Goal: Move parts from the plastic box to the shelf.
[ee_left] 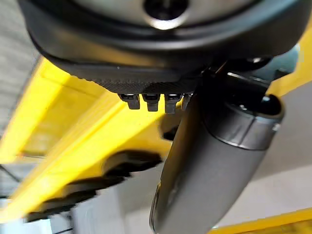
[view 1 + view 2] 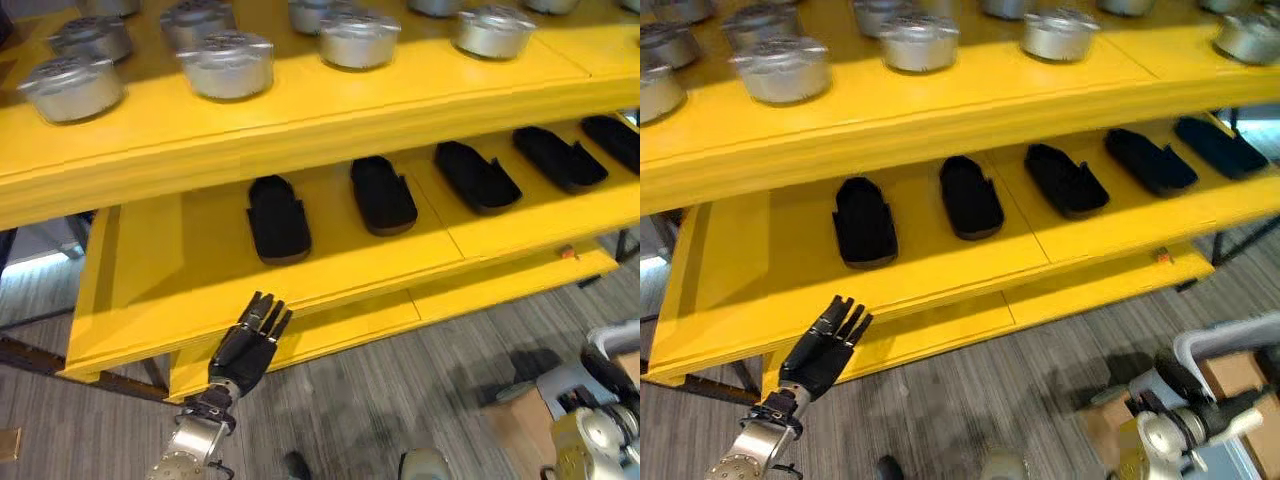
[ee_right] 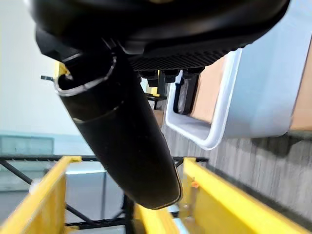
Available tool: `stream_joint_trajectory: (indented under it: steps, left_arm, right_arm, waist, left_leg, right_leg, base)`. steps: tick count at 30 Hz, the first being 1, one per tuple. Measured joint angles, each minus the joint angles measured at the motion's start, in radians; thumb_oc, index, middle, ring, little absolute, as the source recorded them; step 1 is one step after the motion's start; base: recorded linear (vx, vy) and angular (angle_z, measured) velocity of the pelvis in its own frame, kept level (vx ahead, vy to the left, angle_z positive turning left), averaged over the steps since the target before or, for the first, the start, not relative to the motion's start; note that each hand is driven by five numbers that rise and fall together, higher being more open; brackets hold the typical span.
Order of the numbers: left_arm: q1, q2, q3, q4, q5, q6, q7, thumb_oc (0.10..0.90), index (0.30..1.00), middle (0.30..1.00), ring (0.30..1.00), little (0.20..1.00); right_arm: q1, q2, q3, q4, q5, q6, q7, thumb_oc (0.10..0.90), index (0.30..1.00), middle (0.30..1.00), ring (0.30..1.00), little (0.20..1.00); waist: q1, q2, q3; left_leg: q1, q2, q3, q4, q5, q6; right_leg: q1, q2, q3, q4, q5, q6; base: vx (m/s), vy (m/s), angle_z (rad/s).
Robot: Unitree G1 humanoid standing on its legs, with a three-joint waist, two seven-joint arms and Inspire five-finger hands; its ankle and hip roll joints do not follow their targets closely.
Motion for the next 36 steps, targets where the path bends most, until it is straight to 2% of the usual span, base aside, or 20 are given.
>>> stream_joint_trajectory:
  steps: [3, 4, 7, 10, 14, 19, 20, 21, 22, 23, 25, 26, 27, 28, 29, 30, 31, 32, 34, 36]
  left_arm:
    - [0.011, -0.042, 0.009, -0.029, -0.044, -0.013, 0.012, 0.9, 1.0, 1.0, 1.0, 1.0]
    - [0.019, -0.067, 0.026, -0.029, -0.05, -0.035, 0.049, 0.9, 1.0, 1.0, 1.0, 1.0]
    - [0.031, -0.075, 0.055, -0.028, -0.056, -0.044, 0.094, 0.9, 1.0, 1.0, 1.0, 1.0]
    - [0.021, -0.079, 0.061, -0.026, -0.056, -0.038, 0.116, 0.9, 1.0, 1.0, 1.0, 1.0]
    - [0.013, -0.085, 0.038, -0.026, -0.054, -0.013, 0.116, 0.9, 1.0, 1.0, 1.0, 1.0]
    - [-0.027, -0.087, -0.026, -0.03, -0.049, -0.001, 0.116, 0.9, 1.0, 1.0, 1.0, 1.0]
    - [-0.025, -0.095, -0.032, -0.034, -0.058, -0.006, 0.117, 0.9, 1.0, 1.0, 1.0, 1.0]
    - [-0.034, -0.106, -0.033, -0.022, -0.083, -0.03, 0.125, 0.9, 1.0, 1.0, 1.0, 1.0]
    - [-0.034, -0.12, -0.032, -0.027, -0.084, -0.047, 0.133, 0.9, 1.0, 1.0, 1.0, 1.0]
    - [-0.036, -0.121, -0.039, -0.03, -0.085, -0.075, 0.136, 0.9, 1.0, 1.0, 1.0, 1.0]
    - [-0.039, -0.115, -0.048, -0.031, -0.085, -0.086, 0.143, 0.9, 1.0, 1.0, 1.0, 1.0]
    - [-0.049, -0.117, -0.055, -0.037, -0.085, -0.087, 0.152, 0.9, 1.0, 1.0, 1.0, 1.0]
    - [-0.067, -0.117, -0.064, -0.041, -0.085, -0.087, 0.155, 0.9, 1.0, 1.0, 1.0, 1.0]
    - [-0.075, -0.117, -0.062, -0.055, -0.084, -0.092, 0.161, 0.9, 1.0, 1.0, 1.0, 1.0]
    - [-0.087, -0.118, -0.061, -0.065, -0.085, -0.094, 0.165, 0.9, 1.0, 1.0, 1.0, 1.0]
    - [-0.082, -0.117, -0.041, -0.089, -0.084, -0.115, 0.183, 0.9, 1.0, 1.0, 1.0, 1.0]
    - [-0.082, -0.115, -0.042, -0.1, -0.085, -0.117, 0.188, 0.9, 1.0, 1.0, 1.0, 1.0]
    - [-0.077, -0.108, -0.042, -0.121, -0.085, -0.114, 0.188, 0.9, 1.0, 1.0, 1.0, 1.0]
    - [-0.074, -0.111, -0.042, -0.132, -0.085, -0.108, 0.195, 0.9, 1.0, 1.0, 1.0, 1.0]
    - [-0.068, -0.112, -0.048, -0.133, -0.085, -0.108, 0.196, 0.9, 1.0, 1.0, 1.0, 1.0]
  right_arm:
    - [0.024, 0.002, 0.001, 0.0, -0.022, 0.001, 0.001, 0.9, 1.0, 1.0, 1.0, 1.0]
    - [0.062, 0.0, -0.015, 0.004, -0.031, 0.001, -0.008, 0.9, 1.0, 1.0, 1.0, 1.0]
    - [0.121, -0.001, -0.057, 0.011, -0.031, 0.002, -0.027, 0.9, 1.0, 1.0, 1.0, 1.0]
    - [0.179, -0.008, -0.102, 0.043, -0.067, 0.002, -0.029, 0.9, 1.0, 1.0, 1.0, 1.0]
    - [0.221, -0.033, -0.101, 0.044, -0.128, -0.001, -0.012, 0.9, 1.0, 1.0, 1.0, 1.0]
    - [0.191, -0.169, -0.094, 0.041, -0.243, 0.004, 0.069, 0.9, 1.0, 1.0, 1.0, 1.0]
    - [0.151, -0.211, -0.072, 0.041, -0.257, 0.007, 0.085, 0.9, 1.0, 1.0, 1.0, 1.0]
    - [0.084, -0.227, -0.026, 0.039, -0.277, -0.001, 0.11, 0.9, 1.0, 1.0, 1.0, 1.0]
    - [0.05, -0.232, 0.0, 0.039, -0.277, -0.001, 0.126, 0.9, 1.0, 1.0, 1.0, 1.0]
    - [0.019, -0.231, 0.039, 0.044, -0.277, -0.003, 0.133, 0.9, 1.0, 1.0, 1.0, 1.0]
    - [0.007, -0.224, 0.076, 0.032, -0.278, -0.005, 0.159, 0.9, 1.0, 1.0, 1.0, 1.0]
    - [0.006, -0.223, 0.08, 0.021, -0.278, -0.007, 0.176, 0.9, 1.0, 1.0, 1.0, 1.0]
    - [0.023, -0.225, 0.079, 0.023, -0.28, -0.005, 0.184, 0.9, 1.0, 1.0, 1.0, 1.0]
    - [0.032, -0.216, 0.089, 0.022, -0.28, -0.003, 0.19, 0.9, 1.0, 1.0, 1.0, 1.0]
    - [0.053, -0.21, 0.101, 0.015, -0.282, -0.002, 0.191, 0.9, 1.0, 1.0, 1.0, 1.0]
    - [0.087, -0.148, 0.126, 0.009, -0.284, 0.007, 0.189, 0.9, 1.0, 1.0, 1.0, 1.0]
    - [0.131, -0.121, 0.131, -0.003, -0.284, 0.015, 0.182, 0.9, 1.0, 1.0, 1.0, 1.0]
    - [0.161, -0.102, 0.14, -0.003, -0.284, 0.022, 0.168, 0.9, 1.0, 1.0, 1.0, 1.0]
    - [0.166, -0.094, 0.164, -0.003, -0.284, 0.038, 0.169, 0.9, 1.0, 1.0, 1.0, 1.0]
    - [0.167, -0.094, 0.184, -0.009, -0.284, 0.038, 0.176, 0.9, 1.0, 1.0, 1.0, 1.0]
  waist:
    - [-0.01, -0.025, -0.002]
    - [-0.036, -0.017, -0.003]
    - [-0.053, -0.01, -0.01]
    - [-0.096, -0.008, -0.014]
    - [-0.119, 0.021, -0.024]
    - [-0.137, 0.05, -0.018]
    - [-0.134, 0.046, -0.012]
    - [-0.11, 0.009, 0.009]
    - [-0.094, 0.001, 0.014]
    - [-0.065, -0.033, 0.034]
    - [-0.048, -0.064, 0.044]
    - [-0.053, -0.066, 0.045]
    - [-0.062, -0.055, 0.046]
    - [-0.078, -0.039, 0.047]
    - [-0.076, 0.007, 0.052]
    - [-0.06, 0.013, 0.062]
    - [-0.082, 0.007, 0.059]
    - [-0.086, -0.015, 0.056]
    - [-0.093, -0.002, 0.065]
    - [-0.093, -0.005, 0.067]
  left_leg:
    - [0.021, -0.001, 0.078, -0.004, 0.016, -0.029]
    - [0.026, 0.017, 0.102, -0.01, 0.026, -0.039]
    - [0.046, 0.037, 0.156, -0.046, 0.039, -0.06]
    - [0.057, 0.042, 0.146, -0.059, 0.047, -0.066]
    - [0.057, 0.048, 0.13, -0.054, 0.049, -0.062]
    - [0.063, 0.051, 0.127, -0.04, 0.047, -0.053]
    - [0.079, 0.064, 0.118, -0.02, 0.04, -0.098]
    - [0.092, 0.068, 0.007, 0.064, 0.044, -0.091]
    - [0.079, 0.073, -0.071, 0.13, 0.044, -0.088]
    - [0.067, 0.068, -0.146, 0.203, 0.035, -0.061]
    - [0.071, 0.007, -0.268, 0.195, -0.046, -0.051]
    - [0.069, -0.044, -0.304, 0.143, -0.086, -0.051]
    - [0.06, -0.097, -0.308, 0.103, -0.117, -0.021]
    - [0.04, -0.163, -0.307, 0.081, -0.157, 0.031]
    - [0.024, -0.185, -0.358, 0.05, -0.164, 0.11]
    - [0.03, -0.155, -0.326, 0.069, -0.138, 0.082]
    - [0.03, -0.16, -0.341, 0.065, -0.139, 0.079]
    - [0.034, -0.18, -0.359, 0.049, -0.135, 0.074]
    - [0.035, -0.18, -0.397, 0.013, -0.1, 0.063]
    - [0.057, -0.181, -0.402, -0.017, -0.088, 0.063]
  right_leg:
    - [0.051, 0.014, -0.008, -0.177, -0.001, 0.001]
    - [0.076, 0.045, -0.006, -0.267, 0.049, -0.008]
    - [0.078, 0.067, -0.026, -0.344, 0.057, -0.005]
    - [0.074, 0.091, -0.013, -0.365, 0.111, -0.024]
    - [0.074, 0.115, 0.027, -0.387, 0.133, -0.035]
    - [0.039, 0.127, 0.08, -0.369, 0.139, -0.048]
    - [0.019, 0.14, 0.111, -0.356, 0.134, -0.055]
    - [0.013, 0.142, 0.172, -0.344, 0.124, -0.069]
    - [0.01, 0.138, 0.177, -0.35, 0.111, -0.081]
    - [0.015, 0.137, 0.22, -0.351, 0.1, -0.082]
    - [0.021, 0.134, 0.306, -0.373, 0.119, -0.103]
    - [0.016, 0.134, 0.335, -0.386, 0.134, -0.091]
    - [0.004, 0.141, 0.343, -0.397, 0.139, -0.079]
    - [-0.006, 0.153, 0.36, -0.399, 0.132, -0.056]
    - [-0.024, 0.202, 0.373, -0.362, 0.108, -0.018]
    - [-0.09, 0.236, 0.363, -0.153, 0.06, -0.053]
    - [-0.082, 0.233, 0.365, -0.072, 0.023, -0.034]
    - [-0.046, 0.214, 0.376, -0.077, -0.028, -0.037]
    - [-0.02, 0.224, 0.379, -0.186, 0.043, -0.047]
    - [0.001, 0.232, 0.387, -0.224, 0.064, -0.052]
  base:
    - [-0.19, -0.339, -0.81]
    - [-0.21, -0.331, -0.66]
    - [-0.2, -0.279, -0.75]
    - [-0.19, -0.245, -0.45]
    - [-0.26, -0.263, -0.3]
    - [-0.17, -0.194, -0.36]
    - [-0.13, -0.269, -1.41]
    - [-0.05, -0.188, -1.76]
    - [-0.01, -0.194, -2.06]
    - [0.06, -0.067, -1.59]
    - [0.06, -0.051, -1.38]
    - [0.08, -0.047, -1.12]
    - [0.1, -0.044, -1.0]
    - [0.08, -0.027, -1.06]
    - [0.13, -0.016, -1.64]
    - [0.11, -0.009, -1.14]
    - [0.11, 0.011, -0.76]
    - [0.07, 0.036, -0.04]
    - [0.13, 0.086, -0.26]
    - [0.13, 0.097, -0.18]
